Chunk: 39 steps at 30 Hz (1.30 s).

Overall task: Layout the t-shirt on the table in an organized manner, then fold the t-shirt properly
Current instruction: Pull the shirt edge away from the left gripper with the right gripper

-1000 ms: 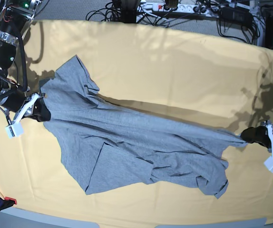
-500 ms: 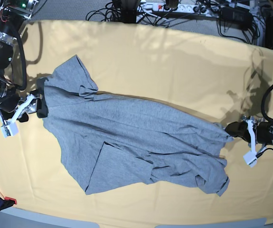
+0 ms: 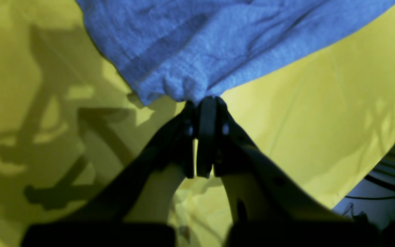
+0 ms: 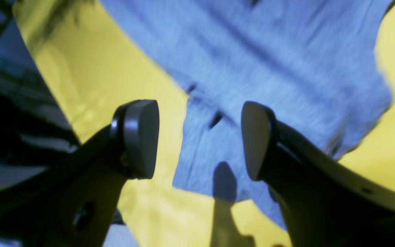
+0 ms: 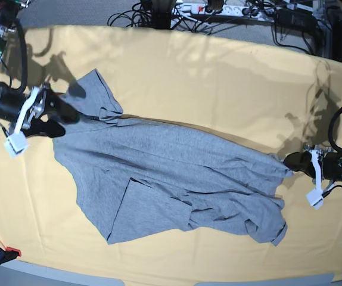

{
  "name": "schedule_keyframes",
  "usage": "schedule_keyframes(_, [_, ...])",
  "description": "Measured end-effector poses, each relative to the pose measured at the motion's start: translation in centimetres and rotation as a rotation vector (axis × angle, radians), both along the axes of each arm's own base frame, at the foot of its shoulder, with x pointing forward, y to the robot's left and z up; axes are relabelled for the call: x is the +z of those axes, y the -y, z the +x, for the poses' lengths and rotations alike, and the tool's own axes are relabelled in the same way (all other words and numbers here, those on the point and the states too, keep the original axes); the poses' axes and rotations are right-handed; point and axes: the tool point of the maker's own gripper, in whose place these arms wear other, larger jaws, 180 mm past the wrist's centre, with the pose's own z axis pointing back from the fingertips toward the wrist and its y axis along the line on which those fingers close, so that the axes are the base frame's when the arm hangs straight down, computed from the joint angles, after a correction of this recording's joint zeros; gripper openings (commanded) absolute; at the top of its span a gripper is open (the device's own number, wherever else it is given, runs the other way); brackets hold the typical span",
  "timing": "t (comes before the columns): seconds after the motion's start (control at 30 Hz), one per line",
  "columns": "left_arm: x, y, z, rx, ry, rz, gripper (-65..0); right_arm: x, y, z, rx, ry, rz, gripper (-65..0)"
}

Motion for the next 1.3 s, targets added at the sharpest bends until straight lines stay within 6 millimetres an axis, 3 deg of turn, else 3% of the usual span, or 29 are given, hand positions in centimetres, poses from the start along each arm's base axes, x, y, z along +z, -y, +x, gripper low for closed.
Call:
schedule_keyframes(0.1, [0.0, 0.0, 0.0, 0.001, 0.002, -0.002, -65.0, 0.5, -0.9, -0.8, 0.018, 0.019, 0.010, -26.3])
schedule_keyframes(0.23, [0.0, 0.0, 0.0, 0.000, 0.000, 0.000, -65.0, -1.2, -1.7, -2.3, 0.016, -0.039, 0.029, -26.3])
schedule_keyframes(0.4, [0.0, 0.1, 0.1, 0.000, 0.002, -0.004, -65.0, -1.1, -2.8, -2.2, 0.040, -0.035, 0.054, -26.3])
schedule_keyframes(0.53, [0.0, 0.1, 0.1, 0.000, 0.003, -0.005, -65.0, -3.6, -4.9, -3.2, 0.121, -0.103, -0.024, -26.3])
schedule_keyframes(0.67, [0.0, 0.1, 0.1, 0.000, 0.002, -0.004, -65.0, -8.2, -3.2, -3.9, 0.120, -0.196, -0.301, -26.3])
schedule_keyframes(0.8, [0.0, 0.1, 0.1, 0.000, 0.003, -0.004, -65.0, -9.4, -2.4, -3.2, 0.096, -0.169, -0.422, -26.3])
schedule_keyframes(1.03, [0.0, 0.1, 0.1, 0.000, 0.002, -0.003, -65.0, -11.5, -1.4, -4.1, 0.120, -0.121, -0.566, -27.1])
schedule_keyframes(1.1, [0.0, 0.2, 0.1, -0.001, 0.002, -0.004, -65.0, -11.9, -1.0, -4.4, 0.127, -0.119, -0.595, -34.6])
schedule_keyframes(1.3, [0.0, 0.1, 0.1, 0.000, 0.002, -0.003, -65.0, -12.0, -1.0, -4.6, 0.131, -0.118, -0.599, -65.0])
